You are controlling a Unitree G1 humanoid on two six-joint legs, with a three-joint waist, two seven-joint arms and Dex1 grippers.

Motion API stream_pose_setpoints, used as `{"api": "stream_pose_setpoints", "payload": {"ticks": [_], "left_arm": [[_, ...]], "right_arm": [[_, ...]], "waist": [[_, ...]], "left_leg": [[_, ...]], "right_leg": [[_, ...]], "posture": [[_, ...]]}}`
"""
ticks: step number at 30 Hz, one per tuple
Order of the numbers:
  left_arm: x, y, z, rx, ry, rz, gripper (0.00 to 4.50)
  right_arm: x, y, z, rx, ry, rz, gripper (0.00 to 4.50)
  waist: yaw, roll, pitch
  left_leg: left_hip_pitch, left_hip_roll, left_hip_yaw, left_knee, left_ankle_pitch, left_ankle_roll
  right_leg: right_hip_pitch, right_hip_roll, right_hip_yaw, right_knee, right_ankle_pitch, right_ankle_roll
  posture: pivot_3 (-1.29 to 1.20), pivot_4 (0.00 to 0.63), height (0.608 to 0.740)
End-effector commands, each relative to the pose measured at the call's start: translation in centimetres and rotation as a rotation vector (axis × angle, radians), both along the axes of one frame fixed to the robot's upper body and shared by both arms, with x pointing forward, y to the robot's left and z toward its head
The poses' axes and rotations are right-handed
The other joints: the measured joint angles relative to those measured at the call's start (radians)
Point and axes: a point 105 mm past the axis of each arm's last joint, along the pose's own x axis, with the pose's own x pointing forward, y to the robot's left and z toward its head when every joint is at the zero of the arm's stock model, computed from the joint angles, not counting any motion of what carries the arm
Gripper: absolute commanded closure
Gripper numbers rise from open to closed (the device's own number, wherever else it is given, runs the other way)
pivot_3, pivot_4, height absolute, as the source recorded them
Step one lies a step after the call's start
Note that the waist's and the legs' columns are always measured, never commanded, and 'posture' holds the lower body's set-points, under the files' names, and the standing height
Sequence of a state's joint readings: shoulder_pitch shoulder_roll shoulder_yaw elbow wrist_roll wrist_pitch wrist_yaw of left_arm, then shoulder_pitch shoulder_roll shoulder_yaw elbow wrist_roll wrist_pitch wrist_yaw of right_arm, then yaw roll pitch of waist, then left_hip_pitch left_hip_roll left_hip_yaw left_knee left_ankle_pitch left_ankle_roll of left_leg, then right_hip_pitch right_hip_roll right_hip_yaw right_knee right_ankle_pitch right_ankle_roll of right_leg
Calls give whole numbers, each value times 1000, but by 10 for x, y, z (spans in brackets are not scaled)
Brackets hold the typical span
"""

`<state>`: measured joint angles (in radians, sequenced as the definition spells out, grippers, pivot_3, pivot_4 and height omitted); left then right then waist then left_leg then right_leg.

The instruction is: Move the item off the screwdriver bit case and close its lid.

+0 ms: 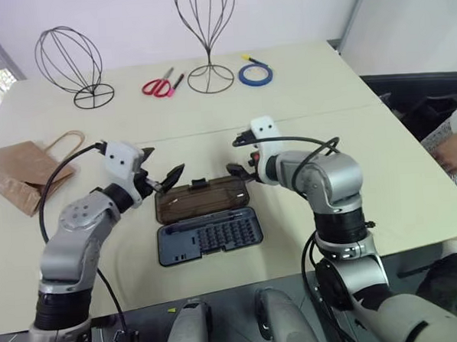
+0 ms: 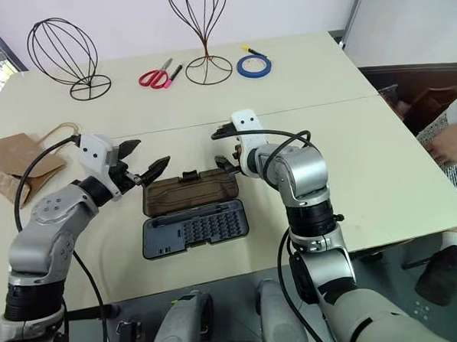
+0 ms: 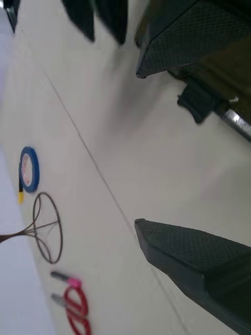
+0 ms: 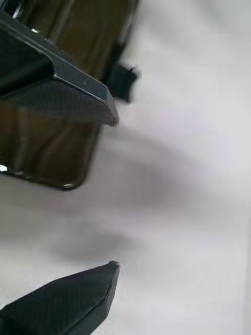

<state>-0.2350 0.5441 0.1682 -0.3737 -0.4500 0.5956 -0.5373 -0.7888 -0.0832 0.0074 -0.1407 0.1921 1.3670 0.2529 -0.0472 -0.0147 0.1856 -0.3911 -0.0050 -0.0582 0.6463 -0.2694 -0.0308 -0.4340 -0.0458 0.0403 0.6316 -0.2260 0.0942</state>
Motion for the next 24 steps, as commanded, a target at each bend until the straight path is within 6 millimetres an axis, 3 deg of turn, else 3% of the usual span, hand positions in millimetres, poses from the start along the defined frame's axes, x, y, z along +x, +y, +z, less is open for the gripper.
{"api": "stream_pose_setpoints", "payload": {"ticks": [1, 2, 5, 7, 12, 18, 24], "left_arm": [[-15, 1, 22, -11, -41, -49, 0], [-21, 1, 24, -6, -37, -64, 0], [-39, 0, 28, 14, -19, -117, 811], [-52, -6, 25, 10, 18, -177, 1799], [-85, -28, -11, 42, 159, -330, 4450], [-98, -11, -43, 140, 250, -330, 4450], [-103, -6, -57, 149, 273, -344, 4450]], "right_arm": [[3, -1, 22, 51, -85, 8, 50], [5, -2, 22, 50, -90, 6, 50], [8, -4, 22, 48, -103, 1, 0], [10, -4, 23, 58, -121, 18, 0], [18, -5, 25, 17, -202, 59, 0], [24, 0, 23, 36, -213, 118, 0], [23, 4, 19, 44, -209, 169, 0]], "waist": [[2, 0, 0], [1, 0, 0], [-1, 0, 0], [1, 1, 0], [2, 1, 0], [1, 1, 1], [3, 2, 1]], "left_leg": [[0, 0, 0, 0, 0, 0], [0, 0, 0, 0, 0, 0], [0, 0, 0, 0, 0, 0], [0, 0, 0, 0, 0, 0], [0, 0, 1, 0, 0, 0], [0, 1, 1, 0, 0, 0], [0, 1, 1, -1, 0, 0]], "right_leg": [[0, 0, 0, 0, 0, 0], [0, 0, 0, 0, 0, 0], [0, 0, 0, 0, 0, 0], [0, 0, 0, 0, 0, 0], [1, -1, 0, -1, -1, -1], [0, 1, 0, -1, -3, -5], [0, 1, 0, -1, -3, -6]], "posture": [[0, 150, 740], [0, 150, 740], [0, 150, 740], [0, 150, 740], [0, 150, 740], [0, 150, 740], [0, 150, 740]]}}
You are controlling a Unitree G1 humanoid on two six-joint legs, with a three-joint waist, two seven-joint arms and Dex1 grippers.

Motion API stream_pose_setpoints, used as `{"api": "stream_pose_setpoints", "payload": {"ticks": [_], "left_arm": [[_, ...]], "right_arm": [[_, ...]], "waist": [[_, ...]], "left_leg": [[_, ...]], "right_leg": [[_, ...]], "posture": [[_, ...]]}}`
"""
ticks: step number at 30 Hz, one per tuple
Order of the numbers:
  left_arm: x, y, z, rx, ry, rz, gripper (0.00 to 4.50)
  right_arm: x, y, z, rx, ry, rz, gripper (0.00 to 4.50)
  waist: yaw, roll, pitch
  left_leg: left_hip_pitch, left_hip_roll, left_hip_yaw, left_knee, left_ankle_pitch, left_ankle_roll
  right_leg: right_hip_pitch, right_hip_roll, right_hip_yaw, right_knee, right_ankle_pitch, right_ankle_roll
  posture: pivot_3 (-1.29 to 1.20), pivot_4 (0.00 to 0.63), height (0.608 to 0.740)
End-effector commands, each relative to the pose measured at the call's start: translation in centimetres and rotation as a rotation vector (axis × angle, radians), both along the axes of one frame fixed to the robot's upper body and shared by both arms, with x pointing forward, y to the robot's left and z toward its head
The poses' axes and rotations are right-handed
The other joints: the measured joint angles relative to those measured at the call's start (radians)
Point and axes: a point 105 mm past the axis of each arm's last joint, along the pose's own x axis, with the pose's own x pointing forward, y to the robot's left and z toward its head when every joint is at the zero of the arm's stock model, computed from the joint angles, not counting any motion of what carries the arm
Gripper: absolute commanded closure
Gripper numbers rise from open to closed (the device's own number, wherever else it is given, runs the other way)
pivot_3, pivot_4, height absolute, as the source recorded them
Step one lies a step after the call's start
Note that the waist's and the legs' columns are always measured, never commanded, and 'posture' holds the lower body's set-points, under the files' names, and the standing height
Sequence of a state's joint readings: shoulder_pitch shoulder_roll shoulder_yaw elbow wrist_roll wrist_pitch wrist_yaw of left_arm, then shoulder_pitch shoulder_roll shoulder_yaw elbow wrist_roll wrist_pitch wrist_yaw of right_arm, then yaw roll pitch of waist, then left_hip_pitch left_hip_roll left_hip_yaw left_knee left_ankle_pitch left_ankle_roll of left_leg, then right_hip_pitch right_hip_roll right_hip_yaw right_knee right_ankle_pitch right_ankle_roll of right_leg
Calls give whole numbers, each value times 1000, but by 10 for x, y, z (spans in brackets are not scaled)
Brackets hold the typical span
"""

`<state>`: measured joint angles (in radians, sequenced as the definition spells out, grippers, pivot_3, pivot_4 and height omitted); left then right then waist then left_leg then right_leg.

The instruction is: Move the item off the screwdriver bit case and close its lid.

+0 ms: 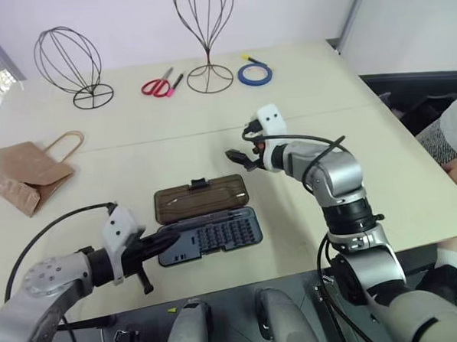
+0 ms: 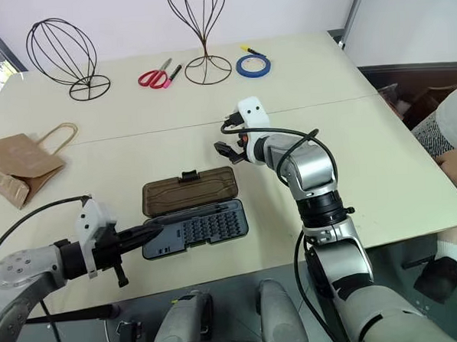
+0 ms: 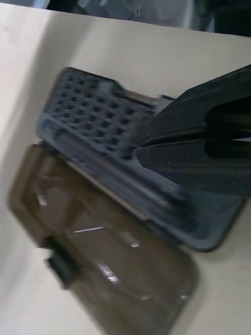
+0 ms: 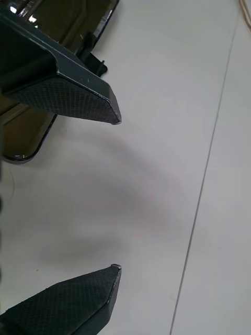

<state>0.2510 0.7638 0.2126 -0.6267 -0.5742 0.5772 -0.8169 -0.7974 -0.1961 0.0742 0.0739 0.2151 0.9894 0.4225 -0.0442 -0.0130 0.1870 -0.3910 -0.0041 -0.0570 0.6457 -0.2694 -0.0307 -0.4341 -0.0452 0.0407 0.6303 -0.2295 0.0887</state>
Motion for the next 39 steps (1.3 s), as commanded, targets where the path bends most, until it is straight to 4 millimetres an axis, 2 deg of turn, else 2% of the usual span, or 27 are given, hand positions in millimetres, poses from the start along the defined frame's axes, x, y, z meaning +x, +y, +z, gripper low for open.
{"api": "stream_pose_setpoints", "payload": {"ticks": [1, 7, 11, 14, 19, 25, 28, 34, 39], "left_arm": [[-1, -3, 0, 7, -23, -26, 4450], [1, -9, -22, 30, 11, -32, 4450], [5, -8, -35, 38, 29, -20, 4450], [7, -6, -37, 48, 30, -14, 4450], [9, -8, -36, 61, 26, -13, 4450], [9, -10, -31, 65, 24, -12, 4450], [8, -20, -23, 64, 14, -19, 4450], [9, -29, -16, 65, 10, -6, 4450], [11, -22, -17, 74, 7, 25, 4450]], "right_arm": [[-1, 7, 16, 19, -56, 52, 0], [-7, 12, 15, 47, -25, 115, 0], [-24, 20, 21, -24, -61, 302, 0], [-20, 14, 20, -98, -80, 310, 0], [-18, 11, 3, -266, -98, 416, 0], [-1, 16, -5, -402, -145, 504, 0], [10, 22, -7, -467, -173, 566, 0], [14, 31, -13, -484, -157, 681, 0], [11, 29, -29, -520, -138, 761, 0]], "waist": [[0, 0, 0], [-1, 0, 0], [1, 0, 0], [0, 1, 0], [0, 0, 0], [-1, 1, 0], [-2, 1, 0], [0, 1, 0], [-1, 1, 0]], "left_leg": [[0, 0, 0, 0, 0, 0], [0, 0, 0, 0, 0, 0], [0, 0, 0, 0, 0, 0], [0, 0, 0, 0, 0, 0], [1, 0, 0, 0, 0, 0], [1, 0, 1, 0, 0, 0], [1, 0, 0, 1, 0, 0], [0, 0, 0, 0, 0, 0], [0, 0, 0, 0, 0, 0]], "right_leg": [[0, 0, 0, 0, 0, 0], [0, 0, 0, 0, 0, 0], [0, 0, 0, 0, 0, 0], [0, 0, 0, 0, 0, 0], [0, 0, 0, 0, 0, 0], [0, 0, 0, 0, 0, 1], [0, 0, 0, 1, 2, 3], [0, -1, 0, 0, 2, 4], [0, -1, 0, 1, 2, 4]], "posture": [[0, 150, 740], [0, 150, 740], [0, 150, 740], [0, 150, 740], [0, 150, 740], [0, 150, 740], [0, 150, 740], [0, 150, 740], [0, 150, 740]]}}
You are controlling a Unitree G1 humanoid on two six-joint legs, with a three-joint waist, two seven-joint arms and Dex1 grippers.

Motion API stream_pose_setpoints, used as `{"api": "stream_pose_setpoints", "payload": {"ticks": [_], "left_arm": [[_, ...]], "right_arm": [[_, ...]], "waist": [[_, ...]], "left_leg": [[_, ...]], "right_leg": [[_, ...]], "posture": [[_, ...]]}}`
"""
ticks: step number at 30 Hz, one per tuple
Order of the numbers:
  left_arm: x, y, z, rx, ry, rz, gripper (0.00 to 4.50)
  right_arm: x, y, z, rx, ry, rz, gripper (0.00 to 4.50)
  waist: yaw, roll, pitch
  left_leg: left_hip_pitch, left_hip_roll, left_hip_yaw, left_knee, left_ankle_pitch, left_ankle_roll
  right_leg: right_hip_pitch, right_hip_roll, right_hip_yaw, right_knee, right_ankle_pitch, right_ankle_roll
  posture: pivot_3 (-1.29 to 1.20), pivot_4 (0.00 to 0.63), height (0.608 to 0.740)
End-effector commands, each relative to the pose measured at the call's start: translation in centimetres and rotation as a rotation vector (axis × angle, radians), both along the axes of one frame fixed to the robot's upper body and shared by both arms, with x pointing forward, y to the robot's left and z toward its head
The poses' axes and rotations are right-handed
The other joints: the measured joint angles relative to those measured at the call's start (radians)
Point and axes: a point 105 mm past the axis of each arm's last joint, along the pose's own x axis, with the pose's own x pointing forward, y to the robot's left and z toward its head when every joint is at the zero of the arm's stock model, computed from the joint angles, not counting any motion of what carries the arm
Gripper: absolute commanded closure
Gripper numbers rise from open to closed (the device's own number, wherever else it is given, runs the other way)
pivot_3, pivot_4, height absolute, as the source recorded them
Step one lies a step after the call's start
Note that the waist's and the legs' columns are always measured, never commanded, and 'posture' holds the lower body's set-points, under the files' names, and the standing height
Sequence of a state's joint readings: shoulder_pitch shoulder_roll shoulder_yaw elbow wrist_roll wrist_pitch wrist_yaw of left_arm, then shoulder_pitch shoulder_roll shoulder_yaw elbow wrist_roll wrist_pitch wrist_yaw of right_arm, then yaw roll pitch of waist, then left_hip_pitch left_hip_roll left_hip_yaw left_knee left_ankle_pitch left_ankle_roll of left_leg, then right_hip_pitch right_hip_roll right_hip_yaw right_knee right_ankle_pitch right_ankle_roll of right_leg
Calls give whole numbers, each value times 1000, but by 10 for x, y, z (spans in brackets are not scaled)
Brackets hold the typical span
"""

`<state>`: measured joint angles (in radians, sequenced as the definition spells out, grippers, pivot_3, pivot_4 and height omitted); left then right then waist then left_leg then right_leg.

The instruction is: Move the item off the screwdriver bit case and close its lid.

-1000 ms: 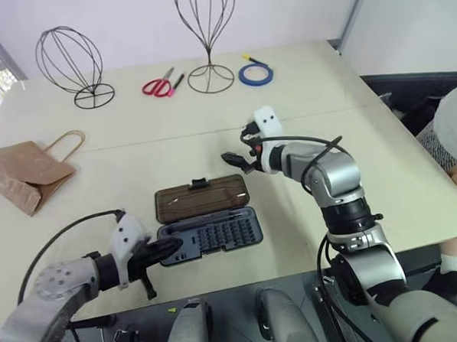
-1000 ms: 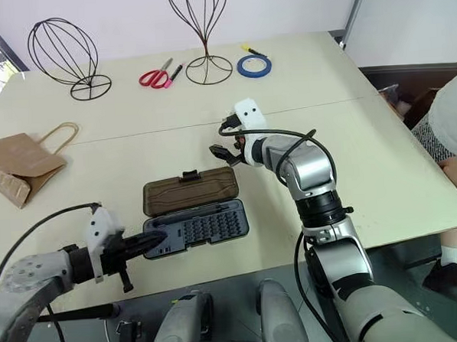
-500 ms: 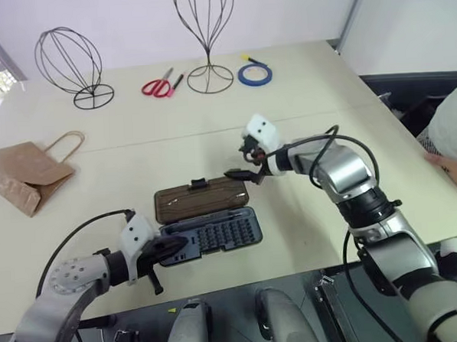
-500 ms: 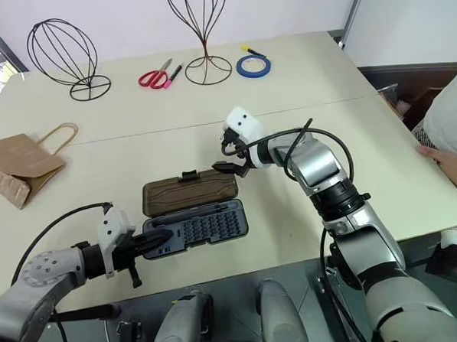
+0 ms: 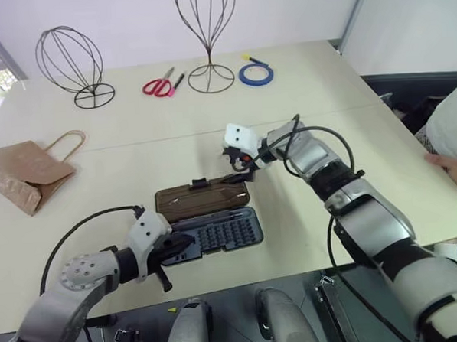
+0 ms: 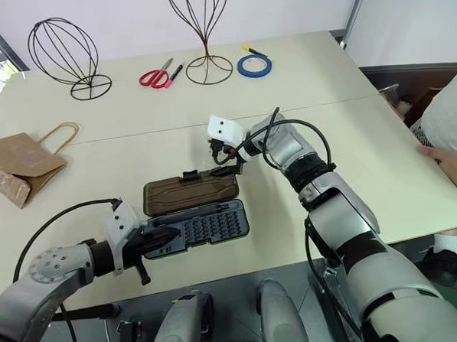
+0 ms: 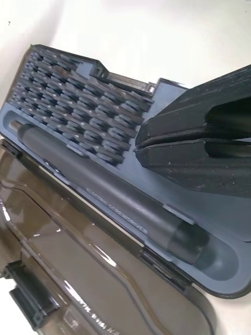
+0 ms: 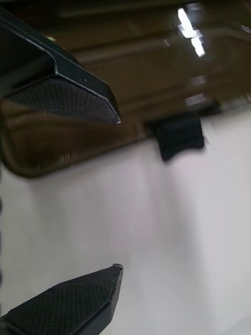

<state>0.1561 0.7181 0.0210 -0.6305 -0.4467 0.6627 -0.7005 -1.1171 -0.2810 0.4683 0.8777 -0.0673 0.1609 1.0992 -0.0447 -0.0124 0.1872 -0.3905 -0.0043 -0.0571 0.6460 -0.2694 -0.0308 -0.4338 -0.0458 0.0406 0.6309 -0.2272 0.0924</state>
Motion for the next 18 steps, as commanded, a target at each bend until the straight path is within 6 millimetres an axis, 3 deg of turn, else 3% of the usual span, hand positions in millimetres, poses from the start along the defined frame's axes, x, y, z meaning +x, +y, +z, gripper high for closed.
{"api": "stream_pose_setpoints", "payload": {"ticks": [1, 9, 15, 18], "left_arm": [[0, 3, 6, -1, -32, 10, 4450], [-4, 18, -8, 4, -17, 35, 4450], [-6, 22, -14, 8, -20, 38, 4500], [-4, 22, -14, 9, -27, 39, 4500]], "right_arm": [[2, 3, 7, -16, -39, 51, 0], [10, -7, -2, -28, -38, -4, 0], [10, -10, -6, -29, -15, -22, 2727], [10, -11, -9, -38, -7, -22, 4405]], "waist": [[0, 0, 0], [-1, 0, 0], [0, 0, 0], [-1, 0, -1]], "left_leg": [[0, 0, 0, 0, 0, 0], [1, 0, 0, 0, 0, 0], [9, 0, 0, 0, 0, 0], [11, 0, 1, 0, 0, 0]], "right_leg": [[0, 0, 0, 0, 0, 0], [0, 0, 0, 0, 0, -1], [8, 0, 0, 0, -2, -5], [9, 0, 1, 0, -3, -5]], "posture": [[0, 150, 740], [0, 150, 740], [0, 150, 740], [0, 150, 740]]}}
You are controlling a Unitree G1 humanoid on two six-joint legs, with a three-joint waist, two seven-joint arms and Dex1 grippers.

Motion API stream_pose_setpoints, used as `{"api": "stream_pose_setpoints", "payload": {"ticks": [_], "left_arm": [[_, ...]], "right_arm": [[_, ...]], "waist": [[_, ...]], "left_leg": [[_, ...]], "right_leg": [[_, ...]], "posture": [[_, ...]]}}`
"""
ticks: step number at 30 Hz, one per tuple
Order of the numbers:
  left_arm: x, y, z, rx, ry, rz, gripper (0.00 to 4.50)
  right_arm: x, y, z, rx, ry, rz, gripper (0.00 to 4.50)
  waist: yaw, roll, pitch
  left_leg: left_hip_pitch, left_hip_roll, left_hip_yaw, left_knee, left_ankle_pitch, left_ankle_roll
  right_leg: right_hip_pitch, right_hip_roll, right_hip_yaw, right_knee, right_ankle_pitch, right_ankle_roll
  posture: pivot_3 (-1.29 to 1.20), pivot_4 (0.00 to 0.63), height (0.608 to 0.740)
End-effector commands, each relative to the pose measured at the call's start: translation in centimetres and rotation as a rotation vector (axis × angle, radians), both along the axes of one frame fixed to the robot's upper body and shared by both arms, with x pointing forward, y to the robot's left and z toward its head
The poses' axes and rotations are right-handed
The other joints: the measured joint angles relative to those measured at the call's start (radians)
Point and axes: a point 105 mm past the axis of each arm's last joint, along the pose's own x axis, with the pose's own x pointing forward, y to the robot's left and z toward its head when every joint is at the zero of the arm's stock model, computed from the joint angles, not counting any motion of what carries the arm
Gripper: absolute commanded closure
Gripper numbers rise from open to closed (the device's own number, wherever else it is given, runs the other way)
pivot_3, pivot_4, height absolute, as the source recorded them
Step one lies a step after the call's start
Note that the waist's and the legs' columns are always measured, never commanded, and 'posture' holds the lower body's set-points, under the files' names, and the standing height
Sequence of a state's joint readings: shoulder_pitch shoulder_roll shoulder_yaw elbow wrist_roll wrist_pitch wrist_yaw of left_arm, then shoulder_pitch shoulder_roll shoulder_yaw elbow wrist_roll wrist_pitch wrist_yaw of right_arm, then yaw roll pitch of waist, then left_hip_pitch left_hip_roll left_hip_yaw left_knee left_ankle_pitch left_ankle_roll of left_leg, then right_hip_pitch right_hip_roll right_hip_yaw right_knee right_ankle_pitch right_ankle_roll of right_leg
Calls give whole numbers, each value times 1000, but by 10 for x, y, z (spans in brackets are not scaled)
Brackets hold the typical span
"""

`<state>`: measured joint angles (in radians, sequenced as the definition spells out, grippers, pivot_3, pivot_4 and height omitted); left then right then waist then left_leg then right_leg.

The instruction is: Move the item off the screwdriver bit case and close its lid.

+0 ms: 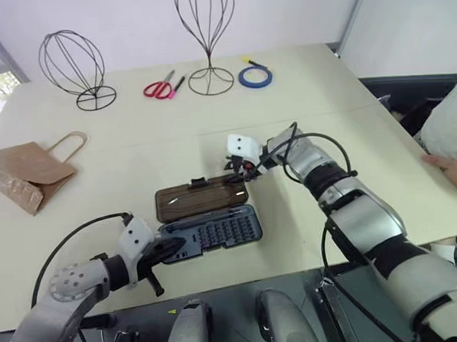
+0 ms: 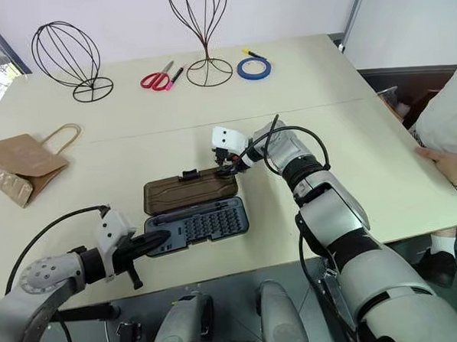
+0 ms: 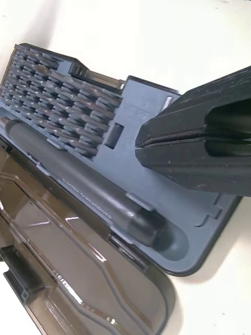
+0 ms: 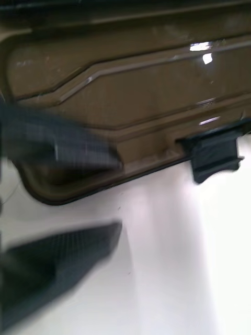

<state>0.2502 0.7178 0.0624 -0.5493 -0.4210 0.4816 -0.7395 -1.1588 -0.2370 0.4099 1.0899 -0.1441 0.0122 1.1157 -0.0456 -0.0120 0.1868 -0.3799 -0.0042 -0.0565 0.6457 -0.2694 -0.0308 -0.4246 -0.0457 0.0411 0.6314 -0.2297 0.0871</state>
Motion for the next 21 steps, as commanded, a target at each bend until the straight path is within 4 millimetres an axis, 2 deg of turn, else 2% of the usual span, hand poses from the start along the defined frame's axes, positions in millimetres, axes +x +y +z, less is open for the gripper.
{"api": "stream_pose_setpoints", "payload": {"ticks": [1, 8, 16, 21], "left_arm": [[0, 5, -5, 20, 9, 14, 4500], [4, 10, -9, 24, 4, 23, 4500], [8, 13, -8, -16, -8, 57, 4500], [16, 14, 3, -66, -41, 93, 4500]], "right_arm": [[5, -6, 3, -22, -20, -27, 4466], [1, -2, 1, -29, -28, 8, 4466], [3, 6, 26, -57, -368, 156, 4466], [-17, 4, 38, -4, -496, 223, 4466]], "waist": [[-1, -1, -1], [-3, 1, 0], [-5, 1, 0], [2, 1, 0]], "left_leg": [[1, 0, 0, 0, 0, 0], [5, 1, 0, -2, 0, 0], [5, 1, 0, -2, 0, 0], [4, 1, 0, -2, 0, 0]], "right_leg": [[0, 0, 0, 0, 0, 0], [4, 2, 0, 1, -1, -1], [3, 1, 0, 1, -1, -1], [3, 1, 0, 1, -1, -1]], "posture": [[0, 150, 740], [0, 150, 740], [0, 150, 740], [0, 150, 740]]}}
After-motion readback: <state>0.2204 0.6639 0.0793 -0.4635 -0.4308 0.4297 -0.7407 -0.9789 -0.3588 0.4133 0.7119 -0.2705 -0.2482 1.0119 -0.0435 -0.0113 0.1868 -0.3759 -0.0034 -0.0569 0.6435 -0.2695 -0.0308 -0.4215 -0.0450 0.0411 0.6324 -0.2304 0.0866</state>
